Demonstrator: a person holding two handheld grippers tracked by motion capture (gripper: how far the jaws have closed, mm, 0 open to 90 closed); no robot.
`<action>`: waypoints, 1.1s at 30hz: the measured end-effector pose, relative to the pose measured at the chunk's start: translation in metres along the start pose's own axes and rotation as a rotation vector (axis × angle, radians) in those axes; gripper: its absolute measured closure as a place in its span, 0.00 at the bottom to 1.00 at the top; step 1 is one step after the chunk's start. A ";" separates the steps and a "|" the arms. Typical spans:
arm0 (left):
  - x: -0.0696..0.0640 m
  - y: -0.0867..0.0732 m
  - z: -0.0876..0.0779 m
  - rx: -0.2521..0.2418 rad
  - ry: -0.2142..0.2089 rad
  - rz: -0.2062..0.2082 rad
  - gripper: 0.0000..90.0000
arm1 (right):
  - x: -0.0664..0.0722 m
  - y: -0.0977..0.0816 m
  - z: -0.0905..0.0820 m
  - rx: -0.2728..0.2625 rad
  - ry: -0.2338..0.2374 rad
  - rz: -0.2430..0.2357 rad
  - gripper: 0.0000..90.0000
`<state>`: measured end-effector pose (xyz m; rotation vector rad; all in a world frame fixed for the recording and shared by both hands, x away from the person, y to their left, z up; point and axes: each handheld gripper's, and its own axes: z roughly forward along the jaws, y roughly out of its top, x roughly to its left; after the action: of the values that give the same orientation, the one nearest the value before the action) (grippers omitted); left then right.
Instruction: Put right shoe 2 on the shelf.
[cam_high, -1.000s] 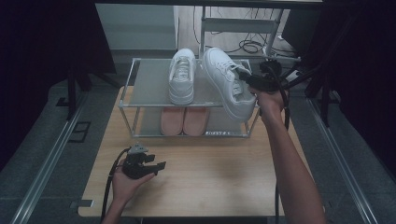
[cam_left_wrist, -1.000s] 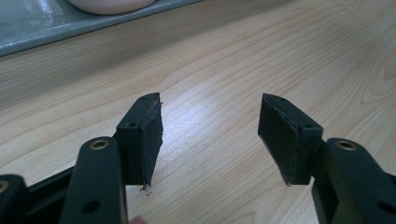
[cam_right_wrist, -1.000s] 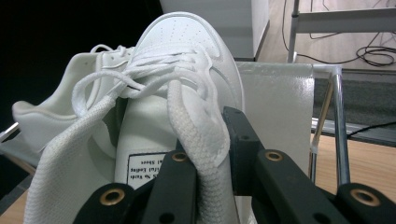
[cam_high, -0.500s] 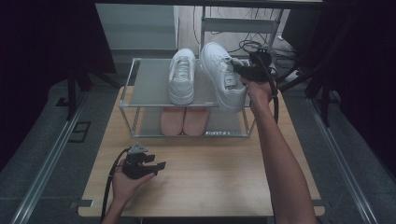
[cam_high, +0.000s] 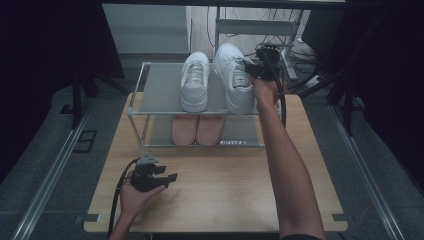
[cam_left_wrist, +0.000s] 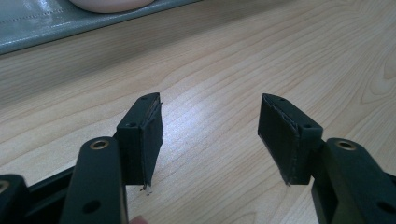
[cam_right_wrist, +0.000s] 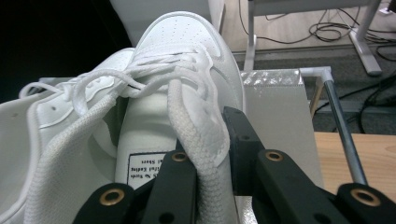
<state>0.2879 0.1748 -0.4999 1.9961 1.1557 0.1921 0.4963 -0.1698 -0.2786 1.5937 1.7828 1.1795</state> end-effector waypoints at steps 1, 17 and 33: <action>0.000 0.000 0.000 0.000 0.000 0.001 0.45 | 0.002 0.000 0.003 0.006 -0.008 0.005 0.91; 0.001 -0.001 0.001 0.003 0.004 0.006 0.45 | 0.021 -0.001 0.050 0.063 -0.079 0.011 0.89; -0.001 -0.001 0.003 0.011 0.008 0.019 0.45 | 0.012 0.002 0.022 -0.021 0.058 -0.030 0.63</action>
<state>0.2882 0.1725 -0.5021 2.0184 1.1453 0.2040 0.5128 -0.1521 -0.2866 1.5303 1.8183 1.2383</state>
